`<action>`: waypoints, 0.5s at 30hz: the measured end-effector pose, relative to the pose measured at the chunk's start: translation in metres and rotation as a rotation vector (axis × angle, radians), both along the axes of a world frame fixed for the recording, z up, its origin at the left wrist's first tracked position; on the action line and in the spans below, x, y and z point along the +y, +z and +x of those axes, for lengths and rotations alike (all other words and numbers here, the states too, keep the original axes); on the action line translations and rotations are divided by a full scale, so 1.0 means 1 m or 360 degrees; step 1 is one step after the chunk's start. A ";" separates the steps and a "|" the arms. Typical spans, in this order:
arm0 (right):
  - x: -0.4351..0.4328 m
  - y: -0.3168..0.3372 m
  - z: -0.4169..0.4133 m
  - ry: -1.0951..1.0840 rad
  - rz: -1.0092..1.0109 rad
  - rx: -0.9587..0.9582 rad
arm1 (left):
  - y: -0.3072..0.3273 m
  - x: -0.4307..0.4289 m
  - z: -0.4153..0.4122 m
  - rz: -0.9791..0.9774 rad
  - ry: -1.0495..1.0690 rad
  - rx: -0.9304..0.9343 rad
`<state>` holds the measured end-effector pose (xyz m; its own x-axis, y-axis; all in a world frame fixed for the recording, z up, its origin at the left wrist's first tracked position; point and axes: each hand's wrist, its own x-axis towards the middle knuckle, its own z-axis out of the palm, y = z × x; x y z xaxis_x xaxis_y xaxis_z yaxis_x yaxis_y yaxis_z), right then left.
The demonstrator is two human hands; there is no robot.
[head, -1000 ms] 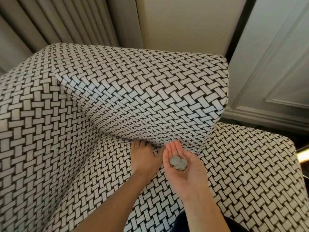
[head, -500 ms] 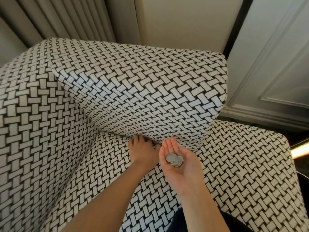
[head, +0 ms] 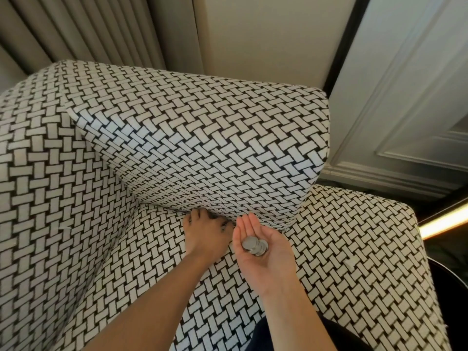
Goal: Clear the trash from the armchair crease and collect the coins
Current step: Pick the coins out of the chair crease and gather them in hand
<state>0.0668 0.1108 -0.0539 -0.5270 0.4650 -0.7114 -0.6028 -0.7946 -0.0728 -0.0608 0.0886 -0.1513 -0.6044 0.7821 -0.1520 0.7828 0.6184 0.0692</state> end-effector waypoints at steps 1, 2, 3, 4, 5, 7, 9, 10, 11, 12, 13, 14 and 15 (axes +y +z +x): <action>0.000 0.000 0.000 0.0002 -0.0009 -0.0005 | 0.000 -0.001 0.000 0.0017 -0.0005 0.0008; 0.000 -0.001 0.000 0.0005 -0.0013 -0.0008 | 0.000 -0.001 0.001 0.0034 -0.0007 0.0020; 0.000 -0.001 0.000 0.0010 -0.0012 -0.0008 | 0.000 -0.002 0.002 0.0051 -0.0005 0.0039; 0.000 -0.001 0.000 0.0018 -0.0010 -0.0012 | 0.001 -0.003 0.003 0.0069 -0.0004 0.0066; 0.000 -0.002 -0.001 0.0024 -0.0014 -0.0022 | 0.002 -0.003 0.005 0.0083 -0.0019 0.0106; -0.001 -0.003 -0.002 0.0031 -0.0024 -0.0041 | 0.006 -0.001 0.008 0.0035 -0.0138 0.0204; -0.002 -0.004 -0.003 0.0033 -0.0028 -0.0061 | 0.013 0.002 0.010 -0.0086 -0.0319 0.0268; -0.002 -0.004 -0.002 0.0030 -0.0030 -0.0082 | 0.018 0.006 0.012 -0.0136 -0.0398 0.0282; -0.003 -0.005 -0.003 0.0033 -0.0047 -0.0103 | 0.020 0.008 0.011 -0.0184 -0.0456 0.0292; -0.004 -0.006 -0.003 0.0034 -0.0061 -0.0116 | 0.021 0.009 0.011 -0.0223 -0.0514 0.0311; -0.004 -0.006 -0.003 0.0034 -0.0065 -0.0120 | 0.022 0.011 0.011 -0.0247 -0.0578 0.0325; -0.005 -0.006 -0.003 0.0033 -0.0070 -0.0122 | 0.022 0.012 0.010 -0.0277 -0.0643 0.0323; -0.004 -0.006 -0.003 0.0030 -0.0066 -0.0120 | 0.024 0.015 0.008 -0.0293 -0.0706 0.0315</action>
<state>0.0638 0.1069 -0.0595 -0.4796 0.4247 -0.7679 -0.5817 -0.8090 -0.0841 -0.0527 0.1034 -0.1277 -0.2522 0.9405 -0.2277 0.9594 0.2123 -0.1855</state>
